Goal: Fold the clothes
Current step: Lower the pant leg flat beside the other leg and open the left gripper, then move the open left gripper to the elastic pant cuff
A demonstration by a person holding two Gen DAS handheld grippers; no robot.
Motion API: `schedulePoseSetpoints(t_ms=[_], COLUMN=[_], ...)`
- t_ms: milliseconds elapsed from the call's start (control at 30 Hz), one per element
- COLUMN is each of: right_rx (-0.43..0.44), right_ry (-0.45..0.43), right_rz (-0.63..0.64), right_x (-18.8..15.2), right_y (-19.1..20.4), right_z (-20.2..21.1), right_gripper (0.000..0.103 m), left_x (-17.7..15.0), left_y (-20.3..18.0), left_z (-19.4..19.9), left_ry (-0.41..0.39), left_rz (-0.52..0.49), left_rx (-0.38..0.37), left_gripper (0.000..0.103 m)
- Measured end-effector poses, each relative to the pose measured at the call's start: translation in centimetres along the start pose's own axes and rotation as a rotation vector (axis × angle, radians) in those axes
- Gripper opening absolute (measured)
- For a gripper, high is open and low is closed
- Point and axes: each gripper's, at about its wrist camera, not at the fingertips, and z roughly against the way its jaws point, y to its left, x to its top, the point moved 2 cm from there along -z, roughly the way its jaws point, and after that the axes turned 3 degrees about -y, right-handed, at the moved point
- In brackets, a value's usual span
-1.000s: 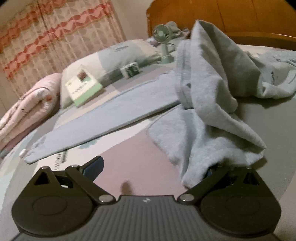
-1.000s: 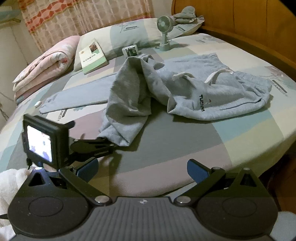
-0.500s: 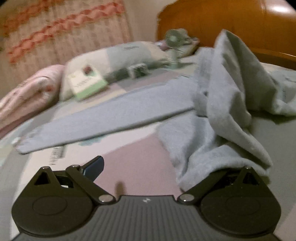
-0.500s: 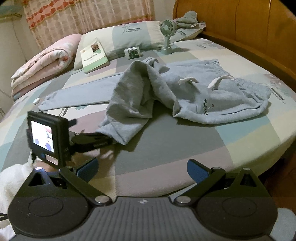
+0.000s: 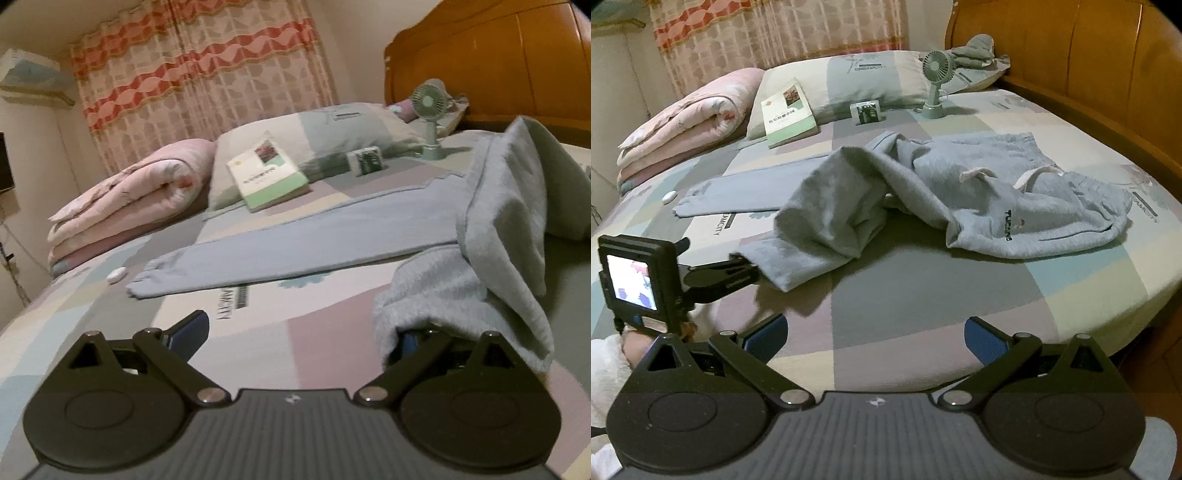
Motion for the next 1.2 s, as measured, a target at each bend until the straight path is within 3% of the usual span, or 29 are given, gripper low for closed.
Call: schedulePoseSetpoints(t_ms=[533, 1200], right_rx=[0.015, 0.056], right_ry=[0.028, 0.031], right_rz=[0.042, 0.112], right_x=[-0.1, -0.2], right_y=[2.2, 5.1], right_z=[-0.5, -0.4], right_gripper=[0.103, 0.103], left_x=[-2.6, -5.4], left_y=[10.4, 19.0], left_z=[0.6, 5.8], left_ry=[0.058, 0.045], left_rz=[0.091, 0.138], left_rx=[0.221, 0.409], left_gripper=[0.097, 0.097])
